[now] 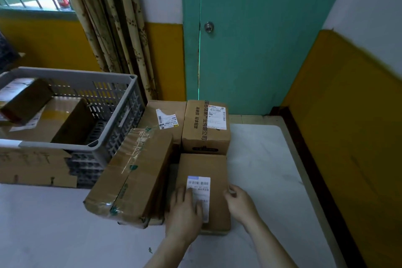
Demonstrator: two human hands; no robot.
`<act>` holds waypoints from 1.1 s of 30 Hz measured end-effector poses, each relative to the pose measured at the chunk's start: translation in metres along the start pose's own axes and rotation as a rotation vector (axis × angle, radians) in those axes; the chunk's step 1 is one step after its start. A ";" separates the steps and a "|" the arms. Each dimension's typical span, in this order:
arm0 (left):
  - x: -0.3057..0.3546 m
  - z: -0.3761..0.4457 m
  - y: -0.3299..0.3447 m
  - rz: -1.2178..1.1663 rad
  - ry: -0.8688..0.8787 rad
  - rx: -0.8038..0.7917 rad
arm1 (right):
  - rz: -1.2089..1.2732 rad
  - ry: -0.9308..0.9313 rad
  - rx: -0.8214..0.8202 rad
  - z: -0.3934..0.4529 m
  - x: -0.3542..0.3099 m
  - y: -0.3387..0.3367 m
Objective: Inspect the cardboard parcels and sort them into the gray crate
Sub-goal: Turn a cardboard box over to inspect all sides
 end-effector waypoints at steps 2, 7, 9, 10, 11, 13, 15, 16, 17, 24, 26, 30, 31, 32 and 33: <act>-0.006 0.005 -0.005 -0.070 -0.118 0.029 | -0.034 0.007 -0.002 0.000 0.002 -0.005; -0.022 0.017 -0.005 -0.261 -0.276 -0.117 | -0.033 0.040 -0.096 -0.005 0.012 -0.005; -0.022 0.017 -0.004 -0.287 -0.253 -0.129 | -0.023 0.011 -0.070 -0.007 0.013 -0.005; -0.020 0.016 -0.004 -0.325 -0.242 -0.127 | -0.011 -0.001 -0.047 -0.008 0.013 -0.007; -0.017 0.015 -0.004 -0.366 -0.233 -0.122 | 0.011 -0.004 -0.022 -0.007 0.012 -0.009; -0.009 0.014 -0.007 -0.437 -0.207 -0.093 | 0.065 0.008 0.029 -0.007 0.009 -0.016; -0.001 0.016 -0.015 -0.516 -0.188 -0.051 | 0.101 0.012 0.075 -0.007 0.005 -0.021; 0.004 0.016 -0.021 -0.566 -0.185 -0.031 | 0.117 0.005 0.099 -0.008 0.004 -0.025; 0.011 0.016 -0.028 -0.619 -0.184 -0.014 | 0.130 -0.006 0.122 -0.010 0.002 -0.031; 0.051 0.003 -0.072 -0.769 -0.094 -0.023 | 0.108 -0.201 0.181 -0.034 -0.031 -0.066; 0.060 -0.003 -0.087 -0.791 -0.023 -0.080 | 0.164 -0.256 0.136 -0.044 -0.040 -0.080; 0.068 -0.008 -0.121 -0.796 0.138 -0.240 | 0.256 -0.347 -0.016 -0.060 -0.052 -0.106; 0.070 -0.010 -0.129 -0.756 0.168 -0.274 | 0.265 -0.370 -0.040 -0.064 -0.054 -0.111; 0.070 -0.011 -0.135 -0.721 0.187 -0.309 | 0.269 -0.391 -0.056 -0.067 -0.056 -0.116; 0.071 -0.012 -0.141 -0.689 0.202 -0.336 | 0.265 -0.410 -0.069 -0.071 -0.058 -0.119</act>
Point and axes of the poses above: each hand's wrist, its own z-axis towards the middle knuckle, its own y-axis out of the palm, x = y × z, the point moved 3 cm from there along z, towards the middle knuckle, and after that the axes turned 7 degrees about x, right-handed, at the moved point
